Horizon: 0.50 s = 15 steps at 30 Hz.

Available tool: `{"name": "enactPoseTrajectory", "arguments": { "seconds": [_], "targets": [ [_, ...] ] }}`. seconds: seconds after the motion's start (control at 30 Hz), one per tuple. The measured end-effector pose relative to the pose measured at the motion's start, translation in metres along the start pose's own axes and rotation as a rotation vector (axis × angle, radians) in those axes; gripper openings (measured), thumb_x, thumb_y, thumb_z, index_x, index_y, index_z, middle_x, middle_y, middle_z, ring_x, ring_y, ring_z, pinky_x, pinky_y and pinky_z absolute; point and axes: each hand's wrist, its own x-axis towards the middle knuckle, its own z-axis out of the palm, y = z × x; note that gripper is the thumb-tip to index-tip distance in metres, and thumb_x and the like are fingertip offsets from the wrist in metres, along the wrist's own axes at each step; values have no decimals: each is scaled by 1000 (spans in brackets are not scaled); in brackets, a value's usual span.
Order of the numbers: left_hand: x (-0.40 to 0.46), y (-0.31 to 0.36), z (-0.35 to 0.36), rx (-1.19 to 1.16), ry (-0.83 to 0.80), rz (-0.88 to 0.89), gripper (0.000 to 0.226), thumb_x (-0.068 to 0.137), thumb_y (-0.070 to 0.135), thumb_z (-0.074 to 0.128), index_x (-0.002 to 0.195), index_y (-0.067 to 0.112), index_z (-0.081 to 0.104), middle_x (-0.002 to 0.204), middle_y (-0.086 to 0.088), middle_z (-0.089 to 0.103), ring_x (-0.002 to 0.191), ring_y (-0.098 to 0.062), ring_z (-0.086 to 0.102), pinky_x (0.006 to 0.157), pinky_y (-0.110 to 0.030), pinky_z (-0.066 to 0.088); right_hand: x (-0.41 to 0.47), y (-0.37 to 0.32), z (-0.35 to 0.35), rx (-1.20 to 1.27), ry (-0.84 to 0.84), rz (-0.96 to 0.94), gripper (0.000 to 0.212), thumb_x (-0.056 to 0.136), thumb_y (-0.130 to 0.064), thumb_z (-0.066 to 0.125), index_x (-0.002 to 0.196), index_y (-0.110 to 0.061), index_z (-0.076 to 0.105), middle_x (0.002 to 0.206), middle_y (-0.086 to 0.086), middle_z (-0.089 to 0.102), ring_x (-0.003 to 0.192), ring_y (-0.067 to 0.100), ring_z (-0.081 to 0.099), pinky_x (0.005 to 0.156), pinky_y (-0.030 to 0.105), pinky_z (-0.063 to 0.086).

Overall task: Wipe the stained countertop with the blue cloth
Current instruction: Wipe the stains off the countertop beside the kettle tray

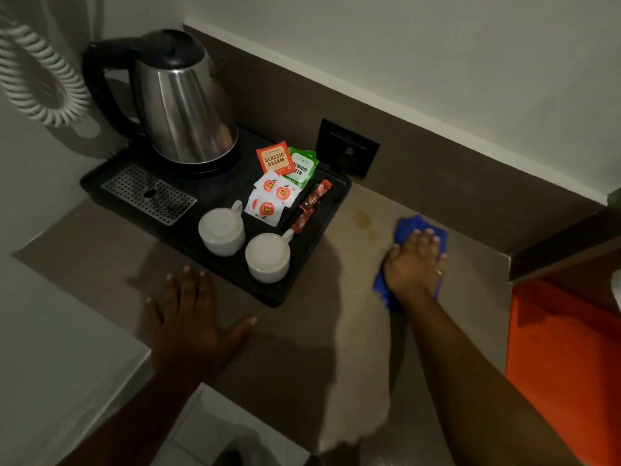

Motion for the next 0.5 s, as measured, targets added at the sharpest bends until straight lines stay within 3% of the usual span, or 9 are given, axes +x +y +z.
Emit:
{"name": "enactPoseTrajectory", "arguments": {
  "seconds": [0.1,0.2,0.33,0.5],
  "targets": [
    [-1,2,-4,-4,-3,-7,122,63,98,17,154,18,14,165,-12,11,150,-35,5,117,-62,10,-25,2,2,-72,-56,-397,60,99,-40,25,151,-14,12,161,8,8,148,25,3,117,42,-1],
    [-2,3,-7,-26,-18,-7,121,64,97,20,155,17,14,165,-11,9,151,-34,4,118,-62,8,-22,52,-10,-56,-113,-496,57,100,-40,29,151,-19,13,161,3,8,148,19,3,119,42,1],
    [0,2,-9,-38,-54,-20,123,63,98,20,156,17,9,166,-11,5,151,-35,0,119,-62,5,-1,85,-21,-23,36,-80,56,100,-32,31,149,-8,20,159,14,16,147,29,9,119,48,5],
    [-1,2,-8,15,-70,8,125,63,98,17,156,15,11,165,-15,9,150,-39,6,117,-64,8,40,9,-22,60,24,502,62,98,-32,25,150,-4,7,160,17,1,147,34,-2,118,50,-1]
  ]
}}
